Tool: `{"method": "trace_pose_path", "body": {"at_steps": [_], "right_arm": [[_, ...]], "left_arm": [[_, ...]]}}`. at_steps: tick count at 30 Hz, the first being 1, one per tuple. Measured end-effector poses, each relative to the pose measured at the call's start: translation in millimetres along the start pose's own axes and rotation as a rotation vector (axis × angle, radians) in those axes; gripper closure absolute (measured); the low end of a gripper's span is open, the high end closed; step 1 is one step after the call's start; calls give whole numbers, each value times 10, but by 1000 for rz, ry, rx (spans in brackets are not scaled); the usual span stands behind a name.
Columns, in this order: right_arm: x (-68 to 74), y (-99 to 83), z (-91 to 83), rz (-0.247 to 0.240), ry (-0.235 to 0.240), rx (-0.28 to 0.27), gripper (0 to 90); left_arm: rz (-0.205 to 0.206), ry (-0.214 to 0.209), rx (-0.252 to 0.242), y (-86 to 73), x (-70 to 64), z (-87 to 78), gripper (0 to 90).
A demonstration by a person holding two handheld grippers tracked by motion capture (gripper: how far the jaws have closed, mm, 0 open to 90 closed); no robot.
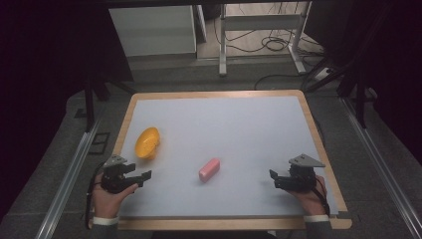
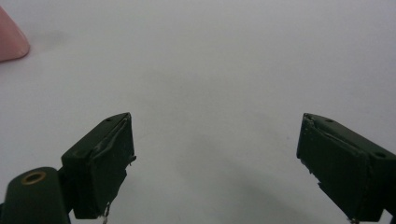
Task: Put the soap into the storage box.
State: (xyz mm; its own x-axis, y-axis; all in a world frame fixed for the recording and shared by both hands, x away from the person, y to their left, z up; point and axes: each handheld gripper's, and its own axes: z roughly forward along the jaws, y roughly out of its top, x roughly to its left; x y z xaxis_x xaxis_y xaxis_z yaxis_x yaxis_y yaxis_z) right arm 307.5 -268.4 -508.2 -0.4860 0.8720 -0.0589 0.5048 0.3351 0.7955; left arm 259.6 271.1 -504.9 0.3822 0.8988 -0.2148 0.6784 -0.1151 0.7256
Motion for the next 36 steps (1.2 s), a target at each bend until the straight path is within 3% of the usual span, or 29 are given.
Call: {"method": "trace_pose_path", "body": {"at_steps": [7, 21, 28, 36], "right_arm": [[-25, 14, -49, 15, -11, -31, 109], [-52, 2, -57, 18, -5, -25, 114], [-82, -13, -52, 32, -2, -24, 114], [-110, -11, -76, 36, -4, -41, 114]], "left_arm": [[3, -6, 5, -8, -14, 10, 256], [12, 2, 2, 25, -94, -53, 262], [36, 3, -9, 85, -231, -109, 266], [18, 6, -12, 150, -274, -149, 266]]}}
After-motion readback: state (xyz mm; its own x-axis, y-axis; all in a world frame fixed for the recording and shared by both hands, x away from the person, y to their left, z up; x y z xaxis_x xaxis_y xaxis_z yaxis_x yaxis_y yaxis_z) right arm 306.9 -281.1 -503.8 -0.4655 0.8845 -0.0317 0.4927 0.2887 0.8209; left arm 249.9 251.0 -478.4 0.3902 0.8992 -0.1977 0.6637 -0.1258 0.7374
